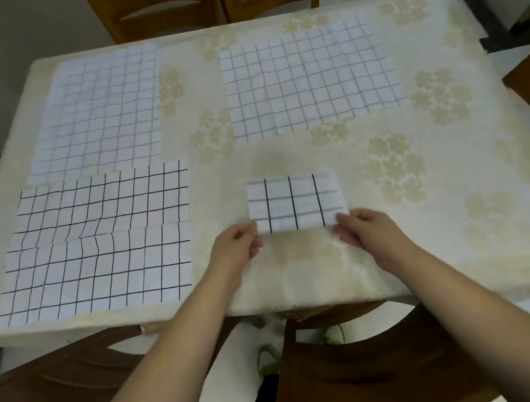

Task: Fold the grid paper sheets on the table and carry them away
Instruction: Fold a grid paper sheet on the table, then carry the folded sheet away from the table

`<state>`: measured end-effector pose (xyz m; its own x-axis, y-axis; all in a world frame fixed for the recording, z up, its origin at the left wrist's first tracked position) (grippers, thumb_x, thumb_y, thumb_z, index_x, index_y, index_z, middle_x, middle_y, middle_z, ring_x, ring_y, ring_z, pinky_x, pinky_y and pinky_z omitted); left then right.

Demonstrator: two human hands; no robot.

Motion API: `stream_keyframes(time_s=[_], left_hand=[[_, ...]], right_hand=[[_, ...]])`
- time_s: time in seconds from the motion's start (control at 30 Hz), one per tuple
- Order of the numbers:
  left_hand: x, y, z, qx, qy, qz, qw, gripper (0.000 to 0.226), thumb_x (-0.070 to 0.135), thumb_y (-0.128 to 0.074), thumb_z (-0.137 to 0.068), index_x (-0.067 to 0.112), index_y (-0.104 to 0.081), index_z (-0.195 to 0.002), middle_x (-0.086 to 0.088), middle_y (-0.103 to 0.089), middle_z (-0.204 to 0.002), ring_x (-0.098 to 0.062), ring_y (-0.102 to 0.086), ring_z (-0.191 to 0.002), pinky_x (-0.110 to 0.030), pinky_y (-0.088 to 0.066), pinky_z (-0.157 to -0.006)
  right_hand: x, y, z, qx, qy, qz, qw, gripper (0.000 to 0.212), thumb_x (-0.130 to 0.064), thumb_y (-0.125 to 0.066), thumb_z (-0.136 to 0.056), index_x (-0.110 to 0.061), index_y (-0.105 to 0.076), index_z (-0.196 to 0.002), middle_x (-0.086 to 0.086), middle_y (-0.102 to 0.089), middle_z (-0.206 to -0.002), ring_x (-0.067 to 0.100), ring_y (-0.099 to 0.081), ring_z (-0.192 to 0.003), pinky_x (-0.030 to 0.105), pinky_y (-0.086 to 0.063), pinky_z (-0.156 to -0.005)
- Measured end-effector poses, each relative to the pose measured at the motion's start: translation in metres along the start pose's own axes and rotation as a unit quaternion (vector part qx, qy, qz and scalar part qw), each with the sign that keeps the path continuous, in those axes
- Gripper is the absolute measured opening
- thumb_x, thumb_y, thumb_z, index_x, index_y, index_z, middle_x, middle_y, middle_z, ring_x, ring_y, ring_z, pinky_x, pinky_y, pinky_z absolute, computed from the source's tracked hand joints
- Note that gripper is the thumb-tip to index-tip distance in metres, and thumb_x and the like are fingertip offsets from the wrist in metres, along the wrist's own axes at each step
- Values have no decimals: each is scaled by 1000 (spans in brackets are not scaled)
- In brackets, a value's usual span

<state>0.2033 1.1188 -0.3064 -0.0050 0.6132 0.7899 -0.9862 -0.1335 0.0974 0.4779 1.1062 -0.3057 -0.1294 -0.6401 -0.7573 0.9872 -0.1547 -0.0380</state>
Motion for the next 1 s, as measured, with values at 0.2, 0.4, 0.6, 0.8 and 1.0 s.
stream_keyframes(time_s=[0.2,0.4,0.6,0.8,1.0], left_hand=[[-78,-14,-4,-26,114,51,992,29,23,-61,-96,-6,-65,-99,-22,-70,-104,-26,-72,-89,-27,-59,-78],[-70,-11,-6,20,81,1,997,23,17,-70,-89,3,-53,-92,-16,-58,-94,-31,-70,-86,-30,-61,-68],[-69,-16,-1,-21,114,-9,993,32,13,-73,-86,9,-58,-114,-14,-68,-105,-25,-69,-72,-27,-59,-58],[-41,-7,14,-50,9,-102,994,11,7,-68,-89,10,-68,-100,-2,-64,-84,-15,-60,-77,-20,-55,-68],[-7,-11,49,-148,-82,-123,978,28,4,-70,-86,16,-61,-110,0,-74,-100,-14,-69,-94,-26,-51,-86]], right_hand=[[76,26,6,108,-104,-60,987,15,-11,-69,-89,3,-67,-94,17,-69,-91,20,-69,-82,36,-55,-93],[65,31,3,156,-82,-44,983,30,-17,-71,-88,-2,-61,-111,12,-66,-101,22,-68,-88,36,-58,-85],[58,29,-2,153,-93,-4,984,40,-4,-69,-87,-5,-55,-125,11,-62,-102,25,-64,-88,25,-54,-62],[56,20,3,58,-60,-3,997,43,4,-62,-89,-3,-56,-131,12,-67,-115,30,-66,-104,42,-54,-93],[20,11,56,-74,44,30,996,45,4,-65,-85,-16,-62,-125,3,-72,-114,20,-67,-108,39,-50,-96]])
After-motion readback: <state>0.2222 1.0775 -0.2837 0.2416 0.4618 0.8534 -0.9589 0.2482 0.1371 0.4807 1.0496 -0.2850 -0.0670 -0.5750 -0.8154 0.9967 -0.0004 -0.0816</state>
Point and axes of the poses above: each hand's wrist, its own z-axis away from the middle knuckle, its own y-axis out of the back of the hand, x = y × z, the point moved 9 cm from there along -z, towards the middle knuckle
